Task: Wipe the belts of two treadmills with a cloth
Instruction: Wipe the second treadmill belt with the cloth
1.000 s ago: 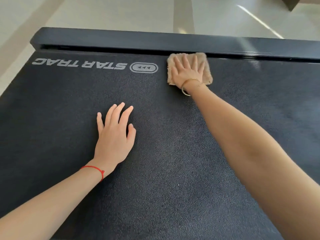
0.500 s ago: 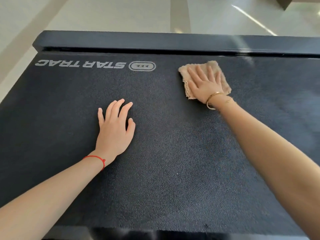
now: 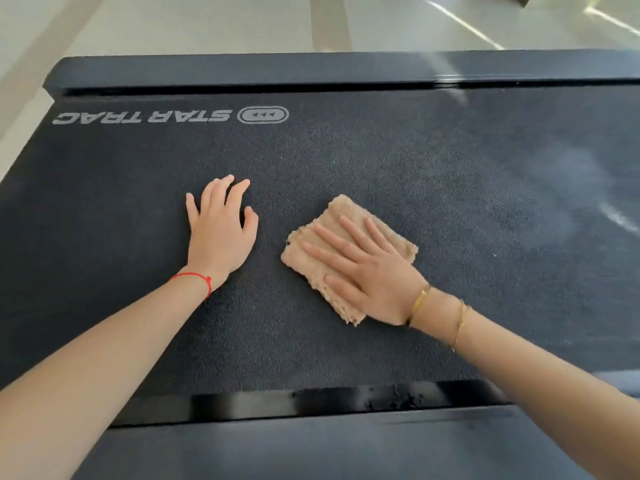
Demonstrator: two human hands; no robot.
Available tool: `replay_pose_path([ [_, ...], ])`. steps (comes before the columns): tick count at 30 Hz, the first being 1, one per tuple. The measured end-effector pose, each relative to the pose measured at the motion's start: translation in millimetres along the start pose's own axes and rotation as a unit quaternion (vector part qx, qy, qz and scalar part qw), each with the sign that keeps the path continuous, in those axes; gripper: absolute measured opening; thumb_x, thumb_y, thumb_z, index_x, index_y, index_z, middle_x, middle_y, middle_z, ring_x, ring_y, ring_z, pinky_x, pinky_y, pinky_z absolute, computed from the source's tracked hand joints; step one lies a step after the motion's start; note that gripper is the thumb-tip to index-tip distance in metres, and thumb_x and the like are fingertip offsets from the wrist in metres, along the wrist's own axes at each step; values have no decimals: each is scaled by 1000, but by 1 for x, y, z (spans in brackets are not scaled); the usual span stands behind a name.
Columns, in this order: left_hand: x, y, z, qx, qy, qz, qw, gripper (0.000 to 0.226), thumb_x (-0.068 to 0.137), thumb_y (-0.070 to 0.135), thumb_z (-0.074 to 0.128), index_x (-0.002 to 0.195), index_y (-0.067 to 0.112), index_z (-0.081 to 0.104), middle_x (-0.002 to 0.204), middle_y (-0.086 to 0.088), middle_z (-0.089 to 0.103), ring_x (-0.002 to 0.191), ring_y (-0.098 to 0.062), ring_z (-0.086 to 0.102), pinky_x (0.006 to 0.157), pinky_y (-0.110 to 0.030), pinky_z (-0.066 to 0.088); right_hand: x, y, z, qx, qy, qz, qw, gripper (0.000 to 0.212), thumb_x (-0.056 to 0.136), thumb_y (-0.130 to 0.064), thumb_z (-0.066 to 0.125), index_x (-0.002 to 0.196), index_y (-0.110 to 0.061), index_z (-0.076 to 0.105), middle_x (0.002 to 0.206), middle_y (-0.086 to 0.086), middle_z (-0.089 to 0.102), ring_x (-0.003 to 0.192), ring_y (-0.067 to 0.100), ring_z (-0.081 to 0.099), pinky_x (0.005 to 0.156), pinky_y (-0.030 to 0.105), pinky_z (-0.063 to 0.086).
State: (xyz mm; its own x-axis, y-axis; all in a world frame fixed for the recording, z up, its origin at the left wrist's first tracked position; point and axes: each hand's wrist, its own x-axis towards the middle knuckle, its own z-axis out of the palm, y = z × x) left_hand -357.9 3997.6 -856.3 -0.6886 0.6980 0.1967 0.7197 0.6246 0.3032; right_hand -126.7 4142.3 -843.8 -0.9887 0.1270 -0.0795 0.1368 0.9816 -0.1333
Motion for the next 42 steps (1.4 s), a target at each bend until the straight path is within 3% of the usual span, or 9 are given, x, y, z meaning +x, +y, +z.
replay_pose_path([
  [4,0,0,0,-3,0,-6,1000,46,101,25,42,147,16,43,156,-7,35,148,-25,24,120,-60,9,26,35,-12,7,6,148,989,54,104,-49,16,154,-43,0,165,-13,-3,151,26,-16,120,49,-13],
  [6,0,1,0,-1,-1,-7,1000,47,101,25,42,147,17,43,157,-7,35,148,-24,24,120,-60,9,28,28,-12,-3,7,179,984,53,104,-48,15,155,-43,-2,165,-12,-5,151,28,-16,120,51,-13],
  [12,-1,0,1,1,3,-8,1000,47,101,25,42,147,17,43,157,-8,35,148,-25,23,120,-60,10,-15,-59,6,-17,-12,-7,1000,55,103,-49,15,156,-40,6,165,-10,3,151,32,-13,119,57,-7],
  [16,-3,-1,1,4,0,-9,1000,47,103,26,39,149,18,40,159,-8,32,149,-25,22,121,-57,9,-41,-67,11,-14,-14,-59,998,55,103,-51,17,156,-41,6,165,-12,0,152,28,-11,121,55,-2],
  [19,-5,0,1,12,-7,-9,1000,48,104,26,37,151,18,37,160,-8,30,150,-25,20,122,-56,10,-43,-36,5,-22,-16,-44,999,55,103,-52,18,155,-41,5,164,-14,-2,152,24,-13,121,49,-9],
  [25,-10,7,6,20,-8,-31,999,50,104,24,34,154,18,32,162,-8,25,151,-26,16,122,-55,8,-6,16,-10,-16,-13,144,989,56,102,-51,15,154,-43,-3,164,-14,-5,151,29,-14,120,53,-10],
  [34,-23,18,8,22,-11,-42,999,51,104,25,36,154,16,31,162,-10,24,152,-29,14,122,-56,6,-52,-69,4,-29,-51,-30,998,56,102,-50,13,156,-39,0,165,-10,-6,150,32,-17,119,58,-3],
  [42,-32,36,7,4,-25,-51,998,50,104,24,34,154,18,30,163,-8,22,152,-29,9,120,-61,2,-96,-59,2,-41,-59,-24,997,57,103,-53,10,155,-39,-10,164,-11,-16,150,27,-21,121,53,-5],
])
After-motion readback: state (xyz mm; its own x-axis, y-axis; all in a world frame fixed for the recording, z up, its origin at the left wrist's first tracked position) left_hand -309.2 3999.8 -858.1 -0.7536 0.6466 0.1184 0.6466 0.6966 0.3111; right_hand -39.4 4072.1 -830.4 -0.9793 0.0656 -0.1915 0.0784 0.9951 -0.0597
